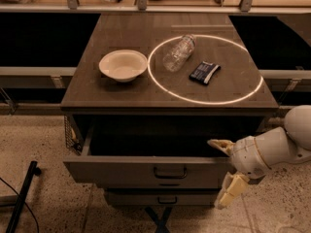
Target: Open top drawer
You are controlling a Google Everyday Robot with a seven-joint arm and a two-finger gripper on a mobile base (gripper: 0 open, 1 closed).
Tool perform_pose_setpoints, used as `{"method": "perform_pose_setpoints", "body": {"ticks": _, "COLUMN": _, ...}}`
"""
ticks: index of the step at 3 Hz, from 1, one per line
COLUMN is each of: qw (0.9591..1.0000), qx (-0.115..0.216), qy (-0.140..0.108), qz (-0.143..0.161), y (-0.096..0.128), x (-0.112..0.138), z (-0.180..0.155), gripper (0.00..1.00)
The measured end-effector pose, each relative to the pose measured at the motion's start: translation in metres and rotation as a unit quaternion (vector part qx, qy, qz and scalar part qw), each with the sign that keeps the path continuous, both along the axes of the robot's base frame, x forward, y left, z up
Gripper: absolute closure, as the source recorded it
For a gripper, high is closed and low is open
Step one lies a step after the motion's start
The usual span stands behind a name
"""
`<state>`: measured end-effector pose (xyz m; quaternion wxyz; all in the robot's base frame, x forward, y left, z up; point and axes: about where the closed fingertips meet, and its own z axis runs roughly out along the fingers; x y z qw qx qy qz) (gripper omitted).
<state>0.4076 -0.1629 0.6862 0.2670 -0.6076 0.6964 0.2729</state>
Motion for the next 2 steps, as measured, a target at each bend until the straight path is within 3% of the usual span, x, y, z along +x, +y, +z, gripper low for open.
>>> {"method": "perform_pose_setpoints", "body": {"ticks": 2, "qw": 0.9994, "qx": -0.021, "qy": 0.021, "qz": 0.017, "y": -0.0132, "x": -0.0148, "z": -0.0068, "gripper": 0.0}}
